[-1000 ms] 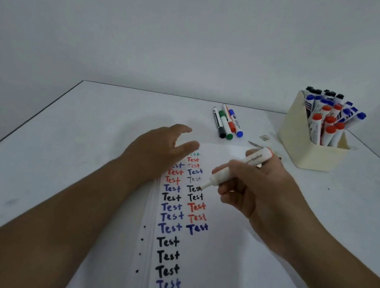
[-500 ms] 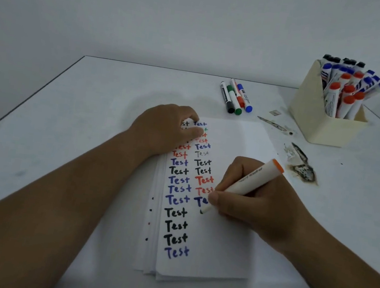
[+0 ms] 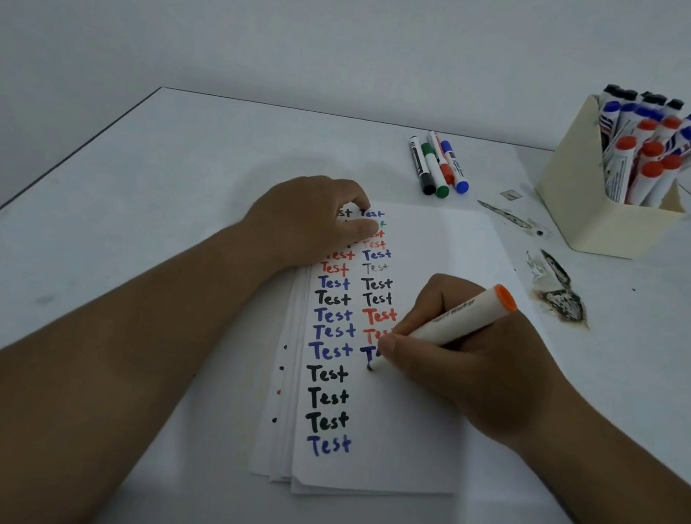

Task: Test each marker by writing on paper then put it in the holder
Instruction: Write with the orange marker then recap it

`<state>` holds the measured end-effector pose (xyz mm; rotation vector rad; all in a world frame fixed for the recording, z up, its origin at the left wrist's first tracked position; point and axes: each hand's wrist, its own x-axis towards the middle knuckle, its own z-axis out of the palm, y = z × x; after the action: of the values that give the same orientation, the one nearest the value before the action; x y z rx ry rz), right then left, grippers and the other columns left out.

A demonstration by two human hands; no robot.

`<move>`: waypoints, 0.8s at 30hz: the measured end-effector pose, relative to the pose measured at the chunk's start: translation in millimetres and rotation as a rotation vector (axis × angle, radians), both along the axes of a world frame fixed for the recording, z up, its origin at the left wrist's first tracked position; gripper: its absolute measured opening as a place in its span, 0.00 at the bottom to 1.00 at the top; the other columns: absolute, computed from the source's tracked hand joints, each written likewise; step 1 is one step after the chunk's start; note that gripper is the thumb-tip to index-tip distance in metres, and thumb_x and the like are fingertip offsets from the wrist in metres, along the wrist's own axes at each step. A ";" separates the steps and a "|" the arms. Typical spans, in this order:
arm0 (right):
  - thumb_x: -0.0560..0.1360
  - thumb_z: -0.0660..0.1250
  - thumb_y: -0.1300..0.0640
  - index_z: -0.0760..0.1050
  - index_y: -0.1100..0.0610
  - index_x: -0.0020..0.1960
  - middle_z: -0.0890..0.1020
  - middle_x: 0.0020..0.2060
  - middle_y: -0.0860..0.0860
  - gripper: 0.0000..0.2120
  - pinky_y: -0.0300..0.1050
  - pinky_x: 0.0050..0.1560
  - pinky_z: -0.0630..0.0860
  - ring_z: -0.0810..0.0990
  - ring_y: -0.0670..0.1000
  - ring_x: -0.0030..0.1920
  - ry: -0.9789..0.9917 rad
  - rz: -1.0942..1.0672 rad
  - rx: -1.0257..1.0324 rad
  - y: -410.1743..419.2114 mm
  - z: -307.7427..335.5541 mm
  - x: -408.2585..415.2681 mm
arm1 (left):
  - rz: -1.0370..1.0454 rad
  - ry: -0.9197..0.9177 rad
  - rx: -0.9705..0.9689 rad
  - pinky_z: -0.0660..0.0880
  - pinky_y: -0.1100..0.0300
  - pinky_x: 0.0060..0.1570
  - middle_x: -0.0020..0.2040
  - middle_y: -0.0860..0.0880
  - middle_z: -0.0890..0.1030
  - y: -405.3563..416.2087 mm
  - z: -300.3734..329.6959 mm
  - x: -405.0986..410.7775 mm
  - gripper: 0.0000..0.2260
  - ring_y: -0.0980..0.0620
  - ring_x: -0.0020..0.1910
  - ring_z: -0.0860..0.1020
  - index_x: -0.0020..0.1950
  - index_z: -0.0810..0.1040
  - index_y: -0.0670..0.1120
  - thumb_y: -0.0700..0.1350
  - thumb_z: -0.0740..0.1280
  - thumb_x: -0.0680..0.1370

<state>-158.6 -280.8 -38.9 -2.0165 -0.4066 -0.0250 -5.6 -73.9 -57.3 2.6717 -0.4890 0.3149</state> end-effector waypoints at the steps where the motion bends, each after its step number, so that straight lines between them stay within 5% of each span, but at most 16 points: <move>1: 0.68 0.79 0.55 0.78 0.55 0.36 0.81 0.32 0.50 0.10 0.44 0.32 0.73 0.78 0.49 0.33 0.002 0.017 0.002 0.4 -0.1 0.1 | -0.001 -0.002 0.002 0.67 0.56 0.42 0.43 0.57 0.76 0.1 -0.4 0.1 0.17 0.53 0.44 0.76 0.60 0.77 0.60 0.67 0.63 0.76; 4: 0.65 0.77 0.54 0.78 0.56 0.35 0.80 0.31 0.49 0.09 0.37 0.33 0.71 0.76 0.45 0.31 0.040 0.055 0.050 0.5 0.3 1.3 | -0.010 -0.007 0.006 0.68 0.56 0.42 0.44 0.57 0.77 0.6 -1.0 0.6 0.17 0.53 0.45 0.77 0.60 0.77 0.60 0.67 0.63 0.76; 24: 0.67 0.75 0.50 0.77 0.52 0.37 0.80 0.31 0.47 0.09 0.35 0.32 0.71 0.77 0.45 0.32 -0.062 -0.001 -0.022 -0.7 -3.1 2.0 | -0.029 -0.020 0.003 0.68 0.57 0.40 0.39 0.60 0.75 2.5 -5.7 7.3 0.18 0.57 0.40 0.76 0.60 0.77 0.59 0.68 0.62 0.76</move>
<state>-156.6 -281.5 -42.0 -2.0418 -0.4473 -0.0845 1.7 -71.3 -63.1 2.6639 -0.5339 0.3323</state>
